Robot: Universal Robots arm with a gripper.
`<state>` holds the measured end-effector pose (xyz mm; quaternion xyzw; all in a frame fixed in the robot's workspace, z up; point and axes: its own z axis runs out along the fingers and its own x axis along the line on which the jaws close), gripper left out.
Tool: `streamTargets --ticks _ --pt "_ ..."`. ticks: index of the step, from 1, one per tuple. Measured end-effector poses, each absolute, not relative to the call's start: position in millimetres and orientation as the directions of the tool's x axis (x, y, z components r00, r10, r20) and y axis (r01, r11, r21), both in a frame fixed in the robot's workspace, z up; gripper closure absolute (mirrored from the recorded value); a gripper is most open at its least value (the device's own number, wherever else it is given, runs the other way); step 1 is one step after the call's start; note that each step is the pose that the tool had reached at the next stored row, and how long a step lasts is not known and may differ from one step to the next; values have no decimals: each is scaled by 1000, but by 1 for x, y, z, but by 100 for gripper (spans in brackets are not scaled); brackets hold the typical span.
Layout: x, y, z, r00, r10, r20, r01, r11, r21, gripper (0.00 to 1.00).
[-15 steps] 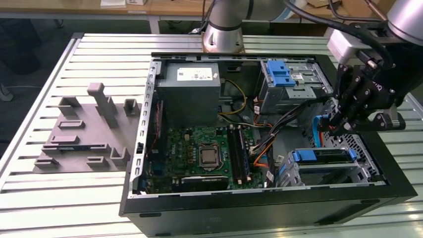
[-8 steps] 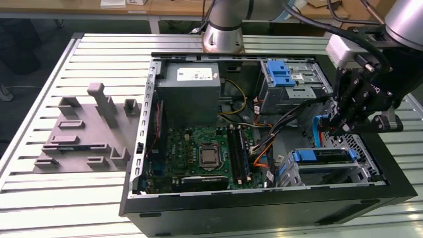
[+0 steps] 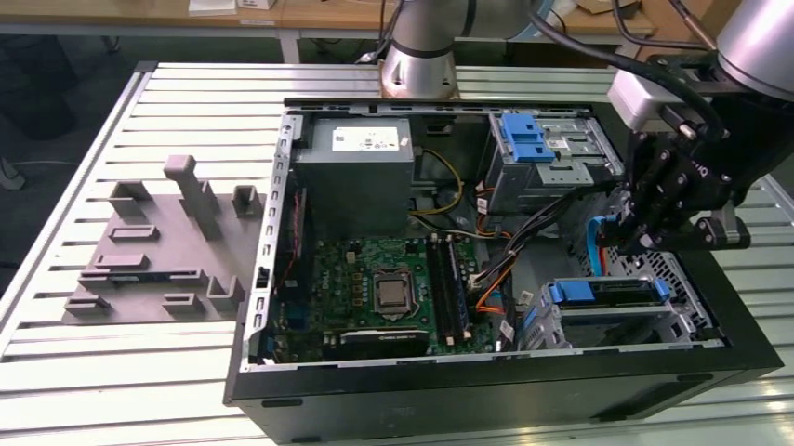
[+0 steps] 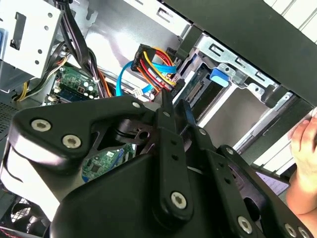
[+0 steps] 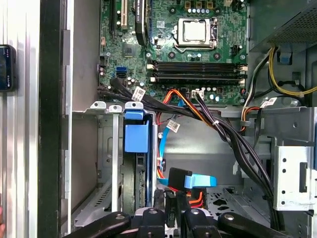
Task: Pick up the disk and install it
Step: 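Insert the first disk wire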
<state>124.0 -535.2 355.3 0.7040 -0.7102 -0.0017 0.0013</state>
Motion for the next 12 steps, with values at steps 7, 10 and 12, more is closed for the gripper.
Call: streamTargets --ticks 7,10,12 --pt "124 -532 351 -10 -1000 -1 -1000 10 4 76" --pt "124 -532 351 -10 -1000 -1 -1000 10 4 77" --pt "124 -532 351 -10 -1000 -1 -1000 10 4 84"
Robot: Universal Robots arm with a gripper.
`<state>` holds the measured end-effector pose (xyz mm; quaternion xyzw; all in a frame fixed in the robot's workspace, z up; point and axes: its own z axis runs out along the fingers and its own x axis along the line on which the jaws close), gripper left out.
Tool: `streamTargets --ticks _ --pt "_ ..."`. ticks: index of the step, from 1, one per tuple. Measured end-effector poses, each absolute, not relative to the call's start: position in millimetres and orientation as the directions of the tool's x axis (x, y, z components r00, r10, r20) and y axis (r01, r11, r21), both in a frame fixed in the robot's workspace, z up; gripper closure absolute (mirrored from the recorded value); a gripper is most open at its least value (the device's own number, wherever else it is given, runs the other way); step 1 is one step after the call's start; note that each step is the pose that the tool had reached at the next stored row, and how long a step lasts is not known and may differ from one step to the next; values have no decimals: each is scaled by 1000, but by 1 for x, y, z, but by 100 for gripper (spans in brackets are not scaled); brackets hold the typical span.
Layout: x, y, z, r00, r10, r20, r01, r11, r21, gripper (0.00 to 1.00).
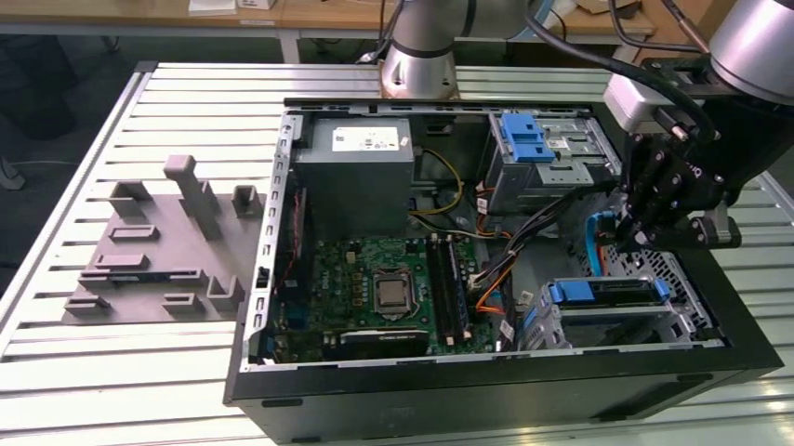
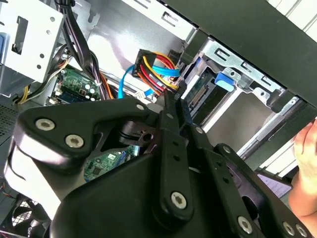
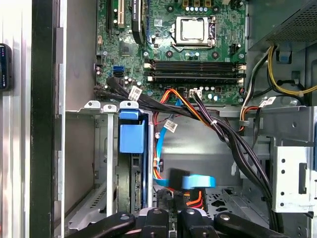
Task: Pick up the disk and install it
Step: 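Insert the first disk wire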
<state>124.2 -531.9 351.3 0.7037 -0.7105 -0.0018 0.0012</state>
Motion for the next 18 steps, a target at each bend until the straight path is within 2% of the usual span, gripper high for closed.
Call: streamTargets --ticks 6,18 --pt "124 -533 351 -10 -1000 -1 -1000 10 4 84" --pt "125 -552 347 -18 -1000 -1 -1000 18 14 84"
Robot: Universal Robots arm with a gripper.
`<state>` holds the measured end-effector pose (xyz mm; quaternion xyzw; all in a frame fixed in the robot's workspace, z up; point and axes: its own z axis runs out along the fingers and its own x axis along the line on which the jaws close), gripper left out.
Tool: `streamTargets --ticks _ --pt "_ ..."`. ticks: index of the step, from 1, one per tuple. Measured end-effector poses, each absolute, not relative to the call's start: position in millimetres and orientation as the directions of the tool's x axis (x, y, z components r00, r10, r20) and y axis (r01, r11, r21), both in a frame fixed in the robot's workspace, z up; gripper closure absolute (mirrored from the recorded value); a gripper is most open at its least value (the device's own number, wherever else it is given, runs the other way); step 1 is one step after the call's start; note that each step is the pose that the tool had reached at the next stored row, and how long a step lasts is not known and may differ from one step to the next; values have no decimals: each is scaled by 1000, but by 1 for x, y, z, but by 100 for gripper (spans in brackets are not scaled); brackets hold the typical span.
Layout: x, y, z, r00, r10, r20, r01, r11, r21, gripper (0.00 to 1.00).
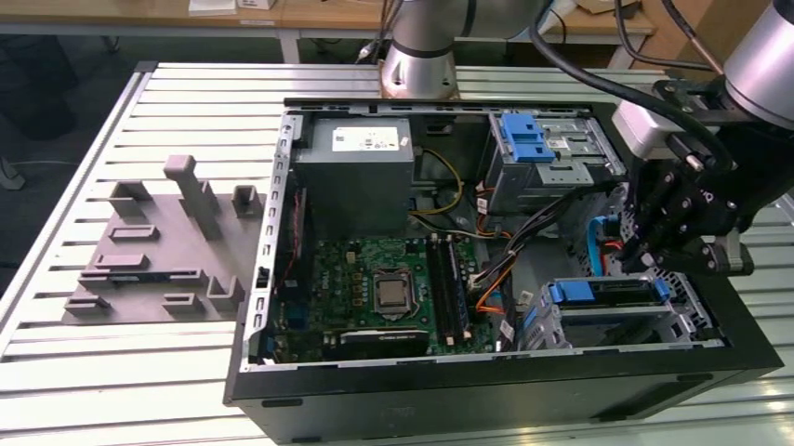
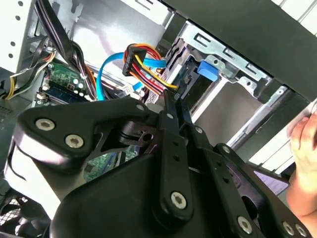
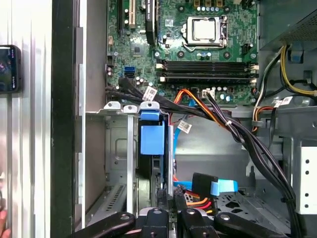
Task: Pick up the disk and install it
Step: 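Insert the first disk wire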
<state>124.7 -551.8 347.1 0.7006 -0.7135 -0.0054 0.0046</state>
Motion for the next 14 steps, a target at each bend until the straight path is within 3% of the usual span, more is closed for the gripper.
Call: streamTargets --ticks 14 --pt "127 -555 343 -31 -1000 -1 -999 31 33 84"
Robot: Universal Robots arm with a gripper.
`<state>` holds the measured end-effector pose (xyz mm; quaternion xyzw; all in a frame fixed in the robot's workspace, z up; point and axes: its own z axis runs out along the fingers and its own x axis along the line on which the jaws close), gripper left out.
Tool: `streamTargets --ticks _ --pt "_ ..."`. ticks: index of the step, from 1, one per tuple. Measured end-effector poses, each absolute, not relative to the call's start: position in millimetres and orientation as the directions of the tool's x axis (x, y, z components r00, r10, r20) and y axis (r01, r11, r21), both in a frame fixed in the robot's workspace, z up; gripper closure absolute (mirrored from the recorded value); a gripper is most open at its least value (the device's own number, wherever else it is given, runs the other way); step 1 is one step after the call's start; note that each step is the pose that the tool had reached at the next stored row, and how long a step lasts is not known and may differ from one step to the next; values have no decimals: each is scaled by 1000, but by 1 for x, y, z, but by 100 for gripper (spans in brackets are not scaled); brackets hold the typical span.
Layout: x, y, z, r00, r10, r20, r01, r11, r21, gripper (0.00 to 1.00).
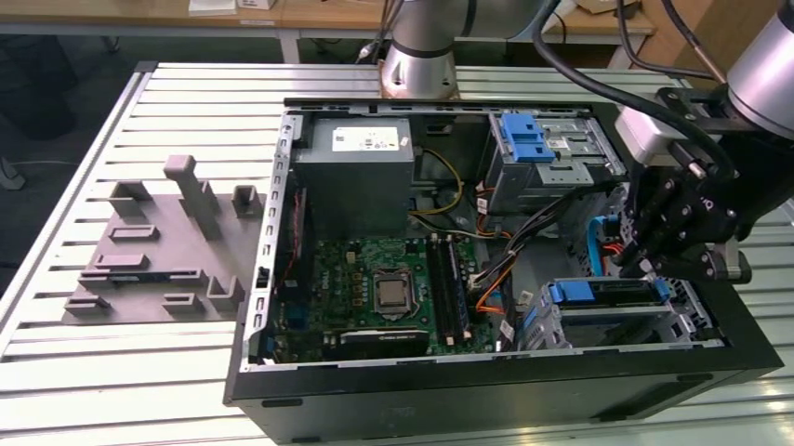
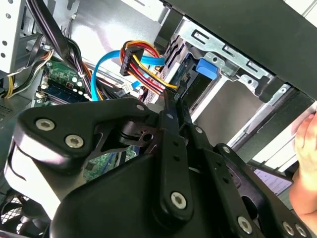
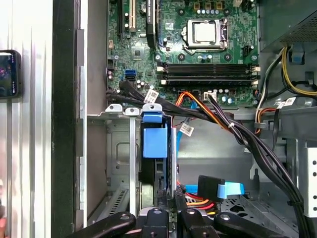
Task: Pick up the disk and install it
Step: 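Insert the first disk wire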
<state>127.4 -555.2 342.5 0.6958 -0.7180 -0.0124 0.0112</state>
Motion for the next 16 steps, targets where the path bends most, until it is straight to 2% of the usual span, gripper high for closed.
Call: streamTargets --ticks 16 --pt "129 -558 337 -57 -998 -1 -998 57 35 84"
